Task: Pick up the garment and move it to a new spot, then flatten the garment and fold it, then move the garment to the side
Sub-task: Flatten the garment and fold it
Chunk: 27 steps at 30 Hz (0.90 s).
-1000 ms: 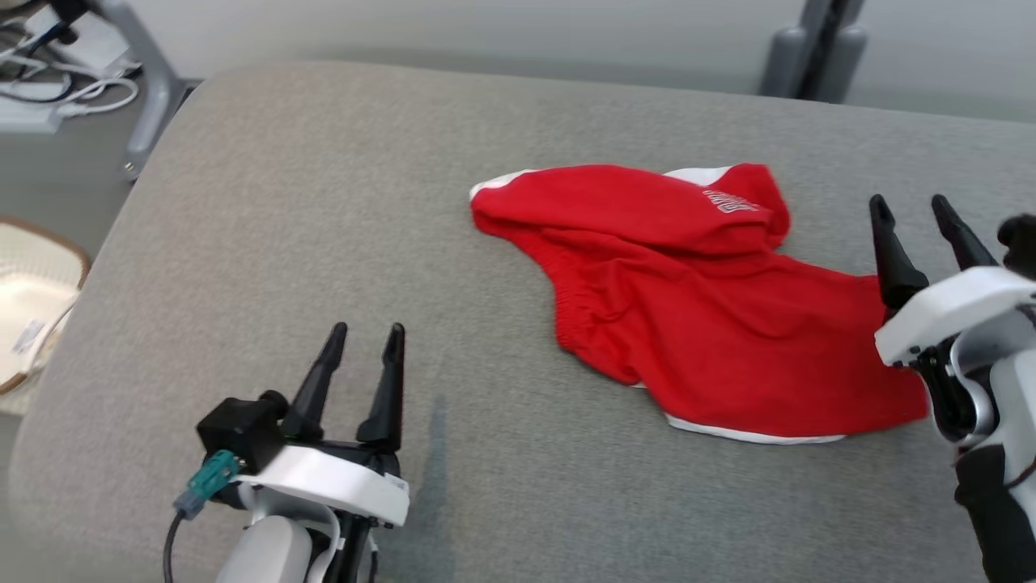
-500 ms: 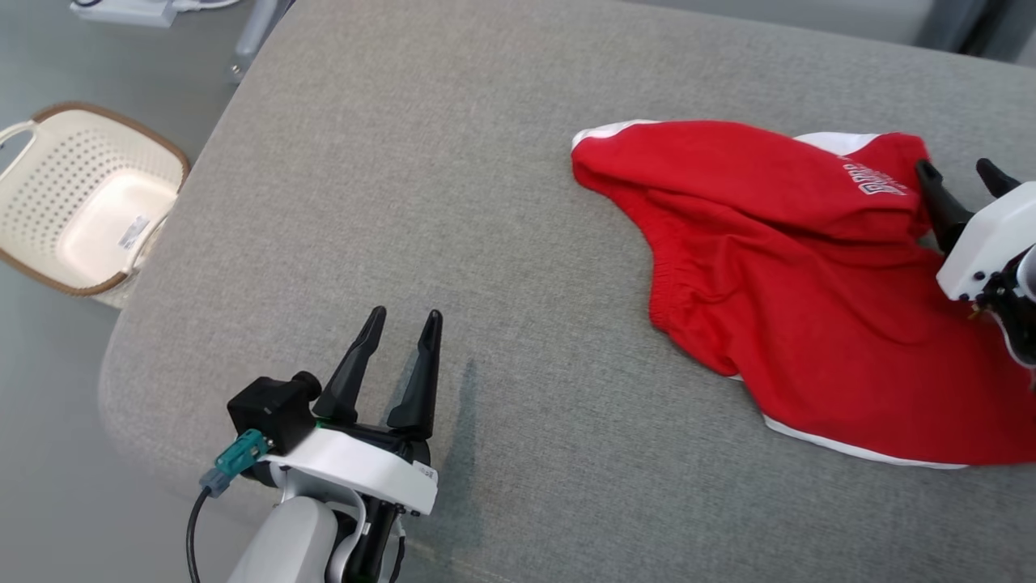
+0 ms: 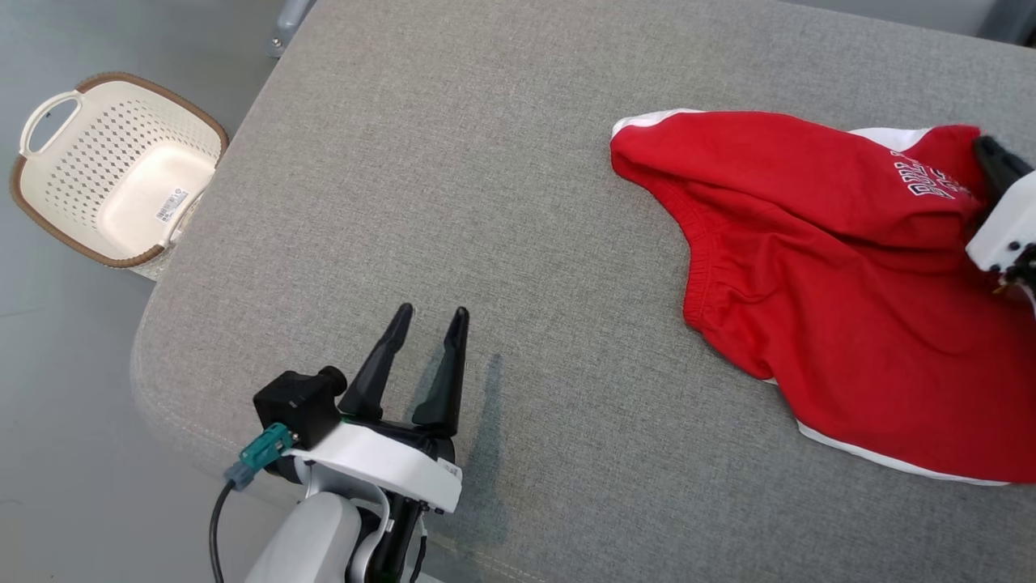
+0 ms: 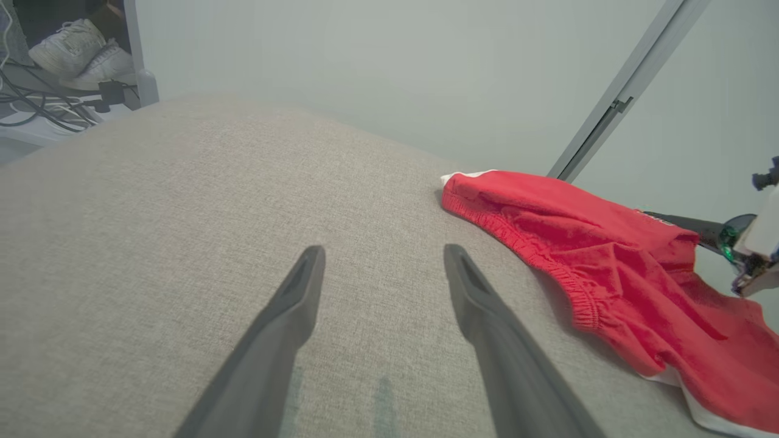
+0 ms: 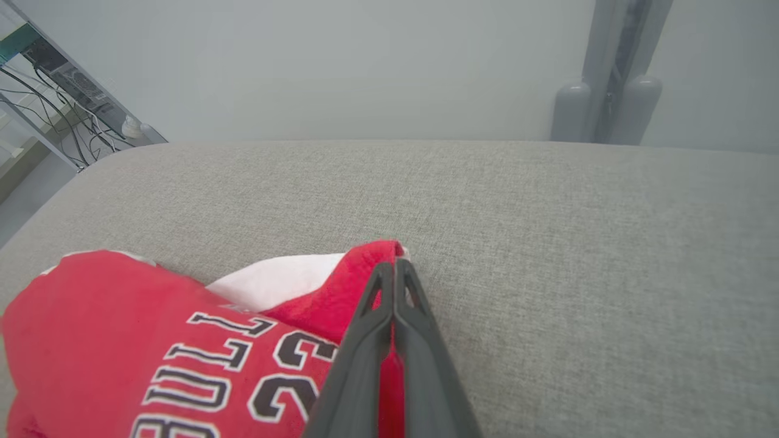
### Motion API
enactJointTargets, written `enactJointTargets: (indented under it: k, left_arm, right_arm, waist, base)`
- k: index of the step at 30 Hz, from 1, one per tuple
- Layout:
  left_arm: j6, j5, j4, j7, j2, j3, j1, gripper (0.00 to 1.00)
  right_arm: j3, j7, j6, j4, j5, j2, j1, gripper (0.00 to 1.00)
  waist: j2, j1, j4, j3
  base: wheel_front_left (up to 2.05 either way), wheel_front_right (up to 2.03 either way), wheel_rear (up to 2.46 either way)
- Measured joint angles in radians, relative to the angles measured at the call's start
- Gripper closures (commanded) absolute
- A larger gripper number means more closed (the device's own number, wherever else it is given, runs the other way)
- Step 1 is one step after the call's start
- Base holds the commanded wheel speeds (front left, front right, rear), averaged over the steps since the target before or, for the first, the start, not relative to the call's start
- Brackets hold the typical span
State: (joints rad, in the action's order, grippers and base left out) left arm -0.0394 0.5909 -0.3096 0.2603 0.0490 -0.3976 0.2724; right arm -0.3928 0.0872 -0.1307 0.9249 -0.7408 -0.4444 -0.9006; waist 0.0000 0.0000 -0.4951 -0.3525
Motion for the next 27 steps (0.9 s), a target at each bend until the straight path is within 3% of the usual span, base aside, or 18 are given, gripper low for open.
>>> enactJointTargets:
  k: [13,20,25,26,27]
  left_arm:
    - [0.004,-0.015,0.006,0.0,0.0,0.028,-0.012,0.0]
    - [0.001,-0.018,0.0,0.0,0.0,0.019,-0.019,0.0]
    - [-0.003,-0.017,0.0,0.0,0.0,0.012,-0.022,0.0]
    - [-0.003,-0.017,-0.001,0.0,0.0,0.011,-0.023,0.0]
    - [-0.003,-0.017,-0.002,0.0,0.0,0.011,-0.024,0.0]
  right_arm:
    - [-0.046,-0.209,0.0,0.04,-0.041,-0.042,-0.056,1.0]
    - [-0.092,-0.308,0.0,0.08,0.028,-0.095,-0.115,1.0]
    - [-0.108,-0.329,0.0,0.177,0.102,-0.118,-0.156,1.0]
    - [-0.104,-0.334,0.0,0.205,0.114,-0.119,-0.165,0.57]
    - [-0.101,-0.336,0.0,0.228,0.128,-0.118,-0.173,0.05]
  waist:
    - [0.0,0.0,0.037,0.041]
    - [0.0,0.0,0.05,0.067]
    - [0.0001,0.0,0.041,0.07]
    - [0.0,0.0,0.04,0.07]
    - [0.0,0.0,0.04,0.07]
  base:
    - [0.0,0.0,0.0]
    - [0.0,0.0,0.0]
    - [0.0,0.0,0.0]
    - [0.0,0.0,0.0]
    - [0.0,0.0,0.0]
